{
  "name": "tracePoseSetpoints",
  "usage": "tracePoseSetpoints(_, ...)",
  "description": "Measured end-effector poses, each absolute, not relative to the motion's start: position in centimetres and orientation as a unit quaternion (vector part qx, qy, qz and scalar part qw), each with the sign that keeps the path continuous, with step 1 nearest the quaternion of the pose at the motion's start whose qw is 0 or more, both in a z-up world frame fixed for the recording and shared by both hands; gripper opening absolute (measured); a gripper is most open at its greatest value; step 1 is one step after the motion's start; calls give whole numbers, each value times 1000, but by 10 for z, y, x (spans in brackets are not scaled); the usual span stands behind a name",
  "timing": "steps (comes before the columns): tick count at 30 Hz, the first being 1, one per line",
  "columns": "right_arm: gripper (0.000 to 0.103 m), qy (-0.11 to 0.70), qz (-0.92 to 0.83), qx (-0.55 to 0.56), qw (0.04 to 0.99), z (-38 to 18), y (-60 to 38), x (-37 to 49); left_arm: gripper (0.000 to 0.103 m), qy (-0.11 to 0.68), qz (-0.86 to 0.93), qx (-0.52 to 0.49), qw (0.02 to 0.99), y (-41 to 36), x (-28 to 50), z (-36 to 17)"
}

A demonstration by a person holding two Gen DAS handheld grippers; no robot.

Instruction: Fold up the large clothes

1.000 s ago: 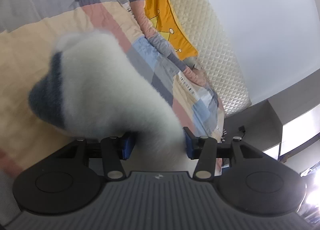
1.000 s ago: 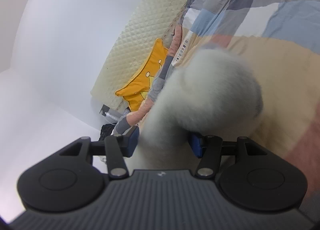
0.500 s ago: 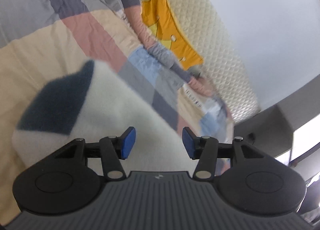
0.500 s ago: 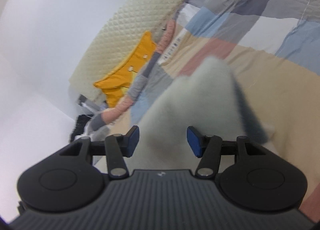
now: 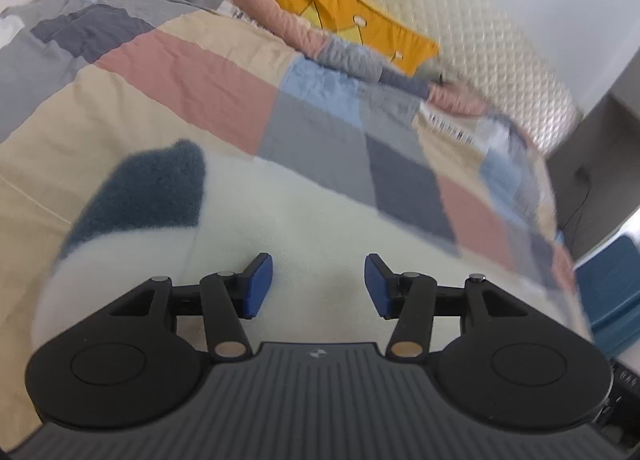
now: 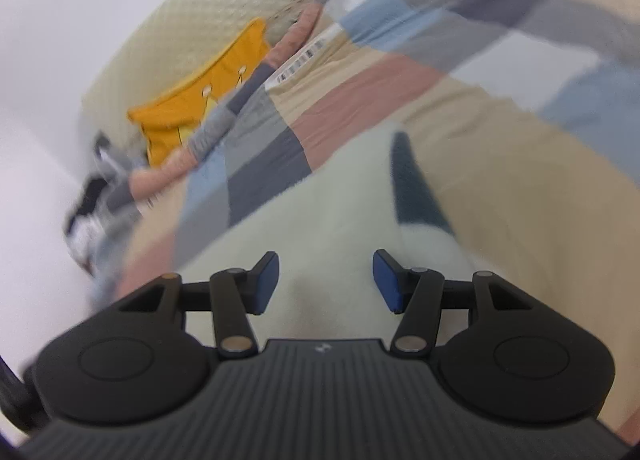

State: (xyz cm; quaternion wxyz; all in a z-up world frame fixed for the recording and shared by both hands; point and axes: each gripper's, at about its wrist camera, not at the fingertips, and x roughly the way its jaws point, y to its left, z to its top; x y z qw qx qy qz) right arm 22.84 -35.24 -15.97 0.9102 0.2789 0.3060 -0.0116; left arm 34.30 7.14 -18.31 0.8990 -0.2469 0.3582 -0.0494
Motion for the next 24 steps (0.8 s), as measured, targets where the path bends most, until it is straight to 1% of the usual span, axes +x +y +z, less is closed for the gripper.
tracePoseSetpoints(3, 56, 335, -3, 218, 917, -165, -336, 243, 57, 367, -45, -250, 895, 72, 350, -194)
tracePoseSetpoints(7, 56, 357, 6, 212, 910, -184, -336, 251, 59, 370, -47, -236, 897, 66, 355, -203)
tracePoseSetpoints(10, 56, 353, 8, 208, 912, -188, -337, 254, 60, 370, -47, -208, 904, 57, 356, -206)
tracePoseSetpoints(15, 57, 344, 0, 179, 922, -186, -327, 249, 61, 365, -46, -187, 911, 51, 346, -198)
tracePoseSetpoints(24, 57, 333, -15, 134, 933, -174, -304, 224, 61, 342, -69, -134, 928, 39, 301, -178)
